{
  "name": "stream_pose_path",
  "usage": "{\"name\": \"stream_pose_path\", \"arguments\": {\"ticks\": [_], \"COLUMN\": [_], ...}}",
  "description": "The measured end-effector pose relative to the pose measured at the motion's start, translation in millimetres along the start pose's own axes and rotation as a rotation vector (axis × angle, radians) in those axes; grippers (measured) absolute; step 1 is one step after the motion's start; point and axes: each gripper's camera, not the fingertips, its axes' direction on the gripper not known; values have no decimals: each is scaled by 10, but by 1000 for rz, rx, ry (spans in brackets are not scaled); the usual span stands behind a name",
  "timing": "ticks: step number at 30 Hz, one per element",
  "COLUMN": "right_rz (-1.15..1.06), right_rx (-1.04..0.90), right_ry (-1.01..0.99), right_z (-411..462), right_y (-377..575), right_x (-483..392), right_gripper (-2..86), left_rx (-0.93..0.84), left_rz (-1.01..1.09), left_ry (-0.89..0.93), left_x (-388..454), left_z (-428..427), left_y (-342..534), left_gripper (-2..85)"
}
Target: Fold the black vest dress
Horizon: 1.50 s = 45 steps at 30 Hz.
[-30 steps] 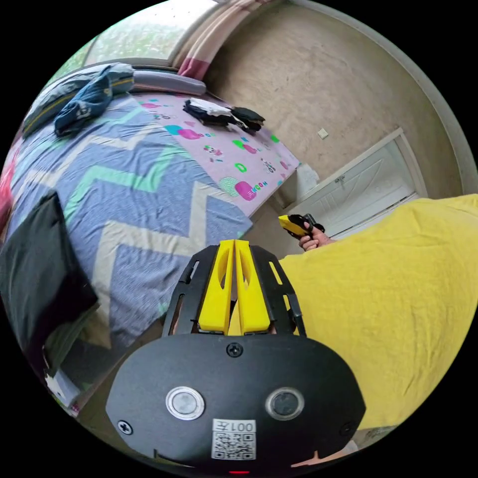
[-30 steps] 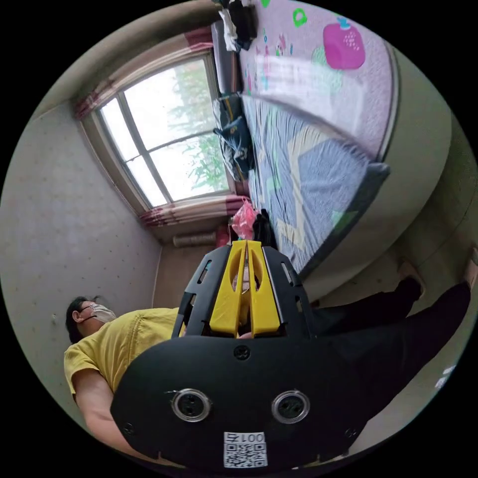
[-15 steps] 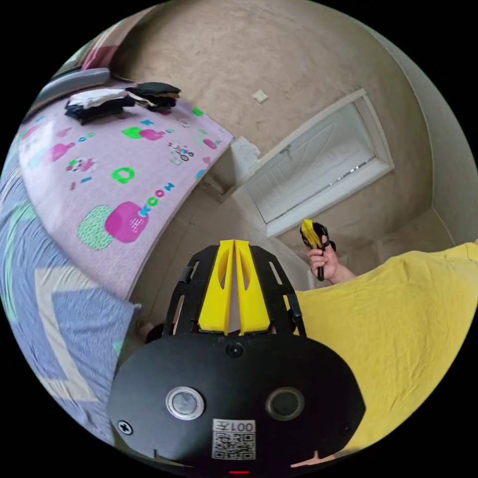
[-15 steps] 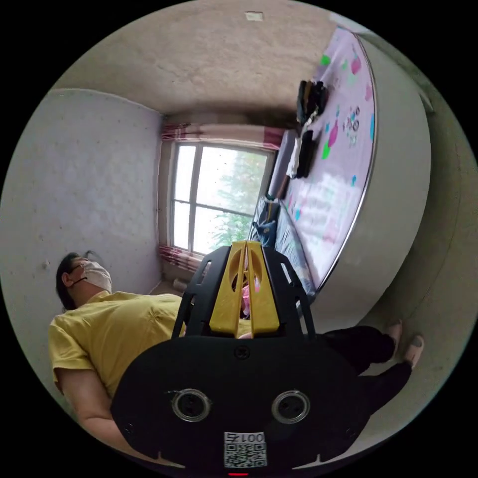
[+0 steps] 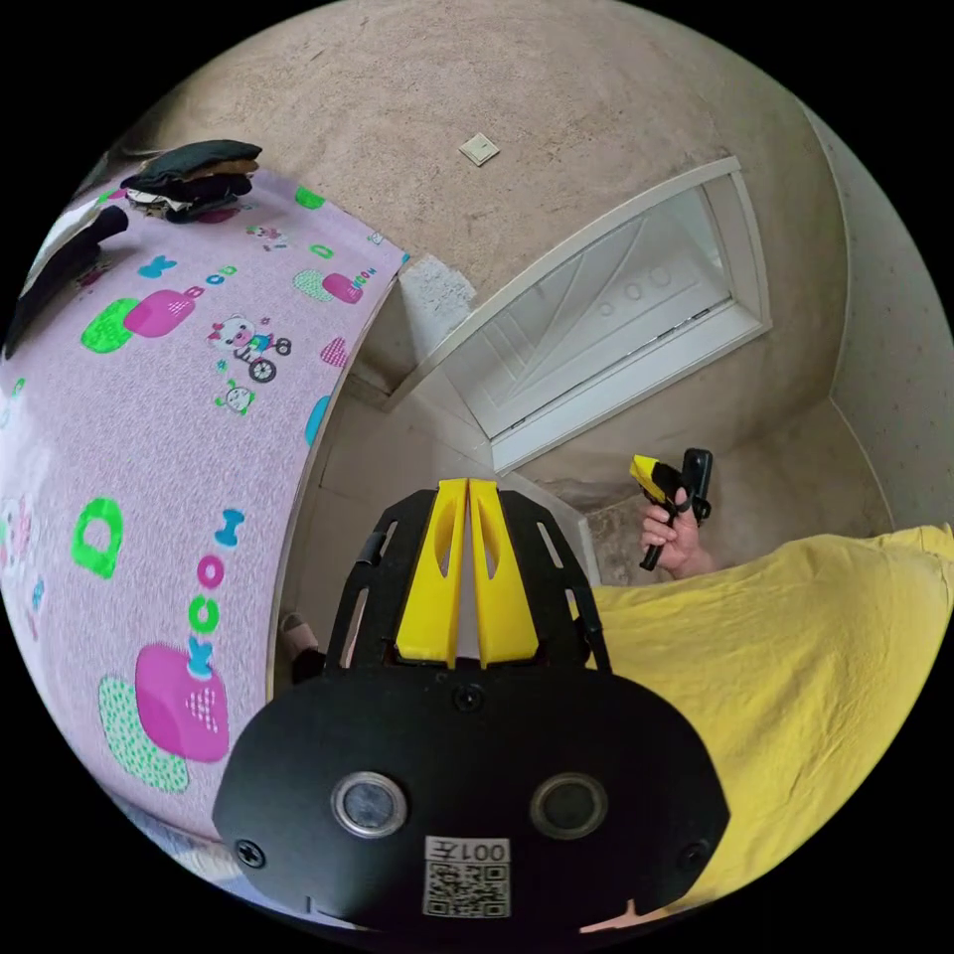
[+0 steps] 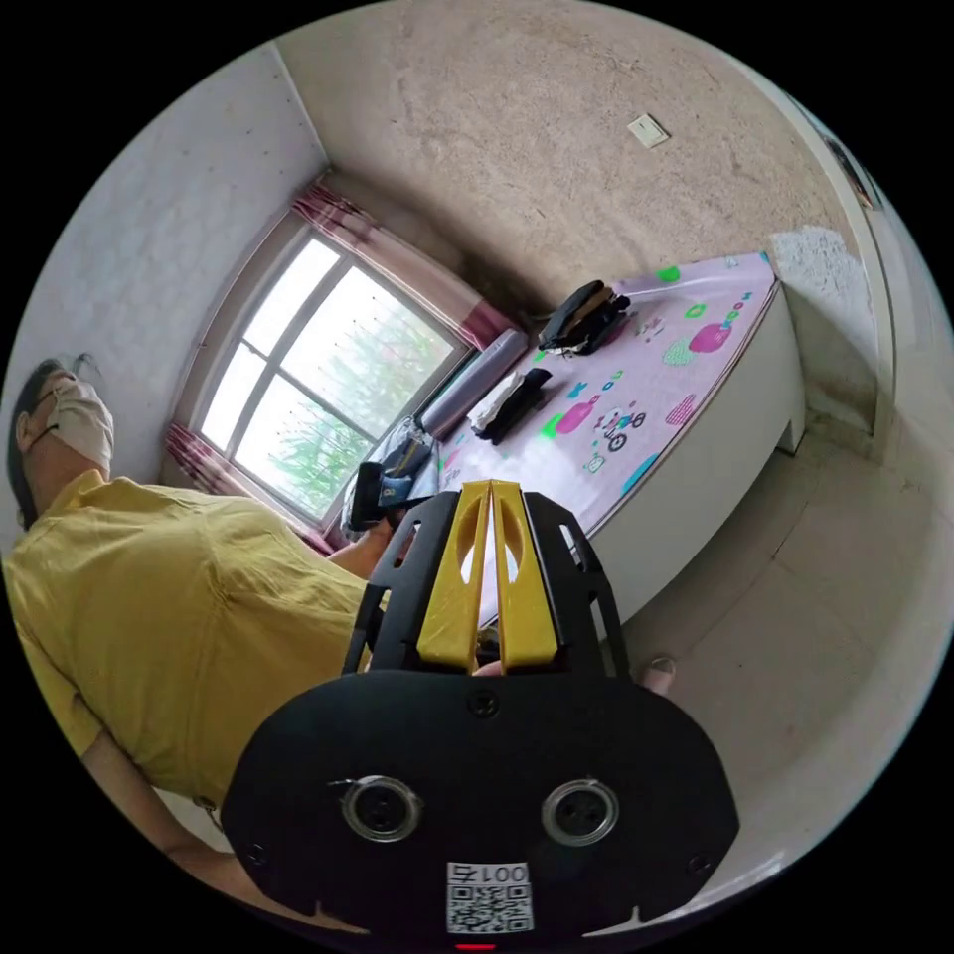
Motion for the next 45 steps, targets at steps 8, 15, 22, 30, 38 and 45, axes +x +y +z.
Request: {"name": "stream_pose_path", "arguments": {"ticks": [8,15,22,30,38,45], "right_rz": [-61,-224,-463,-704,-772,-823], "right_rx": [18,-191,-431,-577,-374,-265], "right_ry": [105,49,13,-59,-77,-27], "right_z": [74,636,1128,1710,2221,2586], "right_y": [-1042,-2554,-4228,-5873,-6732,-7909], "right_x": [-109,79,291,228,-333,-538], "right_gripper": [4,6,5,5,8,42], "left_rx": [0,142,339,453,430,454], "left_rz": [9,-126,-331,-368,-368,-420], "left_ry": [-15,-75,-229,-418,-559,-550], "left_x": [-557,-1097,-1452,-1316,-1352,-1524], "left_z": [329,386,840,1075,1168,1178], "left_y": [-870,-1084,-1516,-1974,-1791,-1835], "left_gripper": [-13,-13,-13,-13,-13,-12]}}
